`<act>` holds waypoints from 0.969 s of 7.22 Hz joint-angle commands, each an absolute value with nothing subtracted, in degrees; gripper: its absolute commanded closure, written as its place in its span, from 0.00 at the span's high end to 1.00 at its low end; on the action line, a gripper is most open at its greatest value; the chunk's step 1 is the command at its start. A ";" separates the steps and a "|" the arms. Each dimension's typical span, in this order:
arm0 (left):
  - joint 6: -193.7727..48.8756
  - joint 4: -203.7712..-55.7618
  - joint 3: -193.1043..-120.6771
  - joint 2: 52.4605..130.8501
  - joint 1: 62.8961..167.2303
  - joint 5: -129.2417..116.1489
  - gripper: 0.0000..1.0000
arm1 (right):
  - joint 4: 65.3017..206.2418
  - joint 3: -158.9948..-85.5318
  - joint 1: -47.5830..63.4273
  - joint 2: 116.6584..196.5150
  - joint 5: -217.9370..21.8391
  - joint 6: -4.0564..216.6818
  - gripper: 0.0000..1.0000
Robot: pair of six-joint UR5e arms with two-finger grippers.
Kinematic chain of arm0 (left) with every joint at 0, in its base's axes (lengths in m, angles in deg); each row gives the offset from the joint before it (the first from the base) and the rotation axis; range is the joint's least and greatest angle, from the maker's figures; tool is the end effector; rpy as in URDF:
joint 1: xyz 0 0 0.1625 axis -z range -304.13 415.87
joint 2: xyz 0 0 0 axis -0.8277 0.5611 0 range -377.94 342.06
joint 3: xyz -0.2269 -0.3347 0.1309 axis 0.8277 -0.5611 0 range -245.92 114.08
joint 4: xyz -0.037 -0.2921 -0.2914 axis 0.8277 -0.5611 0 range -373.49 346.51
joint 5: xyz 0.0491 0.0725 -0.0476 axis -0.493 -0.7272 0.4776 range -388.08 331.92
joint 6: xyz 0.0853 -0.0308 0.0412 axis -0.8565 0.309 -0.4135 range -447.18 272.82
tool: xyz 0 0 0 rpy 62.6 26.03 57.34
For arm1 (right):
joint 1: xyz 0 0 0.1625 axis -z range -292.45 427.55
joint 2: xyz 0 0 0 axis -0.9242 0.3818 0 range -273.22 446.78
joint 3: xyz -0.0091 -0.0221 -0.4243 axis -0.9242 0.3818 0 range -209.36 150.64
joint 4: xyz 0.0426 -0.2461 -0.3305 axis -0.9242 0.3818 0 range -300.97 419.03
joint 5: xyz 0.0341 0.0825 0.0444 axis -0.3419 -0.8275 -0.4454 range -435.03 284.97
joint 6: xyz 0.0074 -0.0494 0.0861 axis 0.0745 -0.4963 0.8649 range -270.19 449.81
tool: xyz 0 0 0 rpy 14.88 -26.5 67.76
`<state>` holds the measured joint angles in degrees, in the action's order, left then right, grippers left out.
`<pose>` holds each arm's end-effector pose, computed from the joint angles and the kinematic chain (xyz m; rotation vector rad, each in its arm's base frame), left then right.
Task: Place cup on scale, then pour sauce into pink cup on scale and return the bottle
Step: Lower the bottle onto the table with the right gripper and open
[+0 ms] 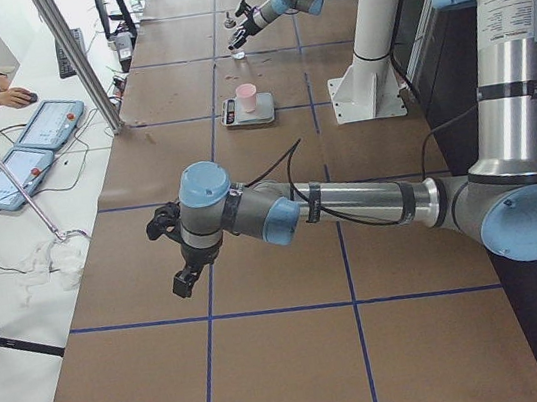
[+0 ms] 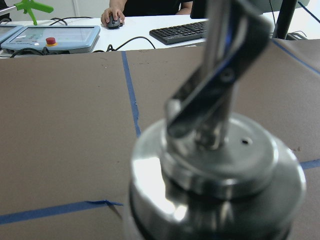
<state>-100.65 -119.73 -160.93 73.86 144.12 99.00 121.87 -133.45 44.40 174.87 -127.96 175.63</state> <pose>-0.0571 -0.5276 0.5749 0.4539 0.5986 0.3831 -0.4004 -0.3816 0.4689 0.7784 -0.5666 0.5490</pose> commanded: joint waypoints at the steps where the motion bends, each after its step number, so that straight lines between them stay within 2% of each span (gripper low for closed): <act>1: -100.71 -119.75 -160.93 73.99 144.11 98.66 1.00 | 121.87 -133.94 44.44 175.72 -130.72 175.59 1.00; 3: -100.71 -119.75 -160.93 74.17 144.20 98.66 1.00 | 122.04 -136.21 44.53 178.35 -134.78 175.51 1.00; 6: -100.80 -119.75 -160.93 73.99 144.20 98.57 1.00 | 136.06 -147.71 44.61 178.62 -140.66 175.50 1.00; 7: -100.80 -119.75 -160.93 74.08 144.11 98.57 1.00 | 138.54 -148.61 44.70 178.19 -145.29 175.59 1.00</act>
